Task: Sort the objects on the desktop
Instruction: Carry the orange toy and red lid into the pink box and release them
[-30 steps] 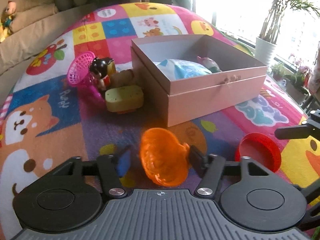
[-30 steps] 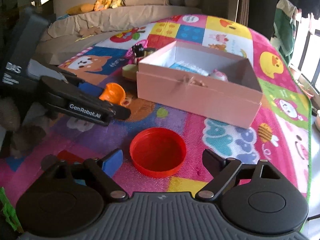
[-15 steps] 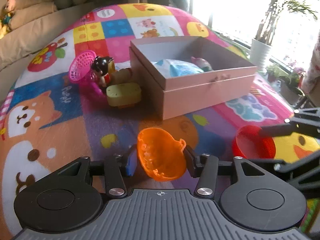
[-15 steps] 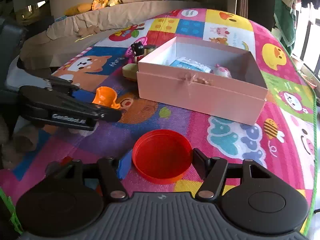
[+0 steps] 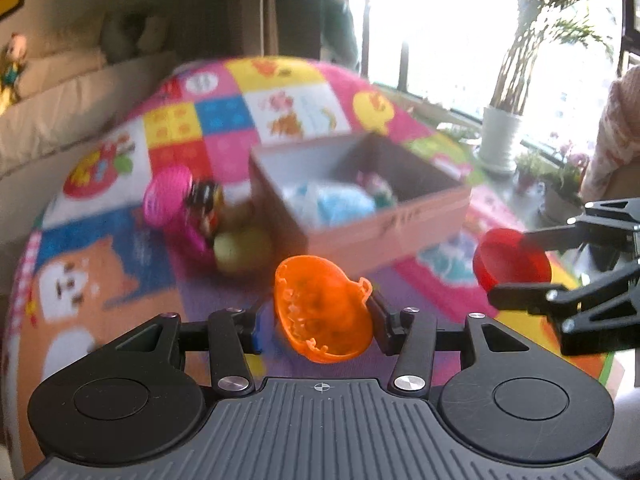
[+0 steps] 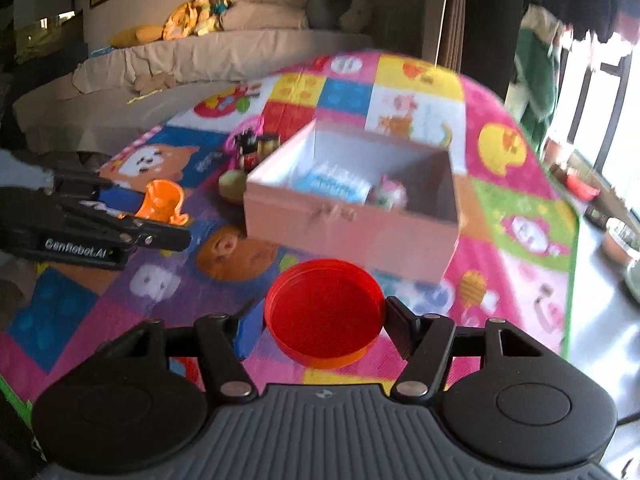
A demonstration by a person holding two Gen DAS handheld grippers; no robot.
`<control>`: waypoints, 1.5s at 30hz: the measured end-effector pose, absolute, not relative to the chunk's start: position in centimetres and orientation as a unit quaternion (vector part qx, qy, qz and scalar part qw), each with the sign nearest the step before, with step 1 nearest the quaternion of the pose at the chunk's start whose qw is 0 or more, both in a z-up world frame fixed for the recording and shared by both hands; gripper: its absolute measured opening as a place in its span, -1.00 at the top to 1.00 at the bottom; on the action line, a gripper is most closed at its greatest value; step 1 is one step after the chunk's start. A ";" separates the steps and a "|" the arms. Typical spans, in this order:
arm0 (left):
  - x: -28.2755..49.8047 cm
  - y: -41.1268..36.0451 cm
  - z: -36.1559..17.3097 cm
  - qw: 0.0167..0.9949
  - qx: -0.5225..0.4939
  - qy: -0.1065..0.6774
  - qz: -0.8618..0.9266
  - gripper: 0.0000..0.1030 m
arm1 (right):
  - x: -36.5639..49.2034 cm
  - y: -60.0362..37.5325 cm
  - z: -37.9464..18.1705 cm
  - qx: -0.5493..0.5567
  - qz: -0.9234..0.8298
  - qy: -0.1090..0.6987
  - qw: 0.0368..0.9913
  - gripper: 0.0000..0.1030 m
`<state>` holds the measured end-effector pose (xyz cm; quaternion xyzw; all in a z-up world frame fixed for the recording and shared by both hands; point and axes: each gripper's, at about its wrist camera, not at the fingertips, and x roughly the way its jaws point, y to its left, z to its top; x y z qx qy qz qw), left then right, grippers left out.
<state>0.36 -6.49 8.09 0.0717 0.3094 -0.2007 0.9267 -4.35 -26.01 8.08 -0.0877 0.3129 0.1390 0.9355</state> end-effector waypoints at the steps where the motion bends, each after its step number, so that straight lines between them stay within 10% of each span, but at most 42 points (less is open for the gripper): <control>1: 0.7 -6.7 8.6 0.928 0.073 0.302 -0.204 -0.03 | -4.3 -26.0 8.6 -0.091 0.138 0.305 0.938 -0.24; 15: 15.6 -11.9 12.0 0.929 0.022 0.286 -0.232 -0.05 | 5.2 -26.8 11.5 -0.107 0.103 0.248 0.957 -0.24; 20: 19.4 -11.0 10.5 0.930 -0.007 0.301 -0.212 -0.39 | 11.0 -26.2 10.0 -0.109 0.094 0.259 0.955 -0.27; 28: 13.5 -3.1 7.1 0.943 -0.005 0.310 -0.120 -0.85 | 13.0 -25.8 6.9 -0.090 0.100 0.293 0.947 -0.33; 40: 6.6 5.5 1.4 0.940 -0.018 0.341 0.024 -0.87 | 7.8 -19.8 8.6 -0.143 0.169 0.258 0.940 -0.36; 45: 5.9 7.7 2.2 0.941 -0.042 0.334 0.046 -0.89 | 7.6 -13.3 7.9 -0.203 0.234 0.257 0.915 -0.08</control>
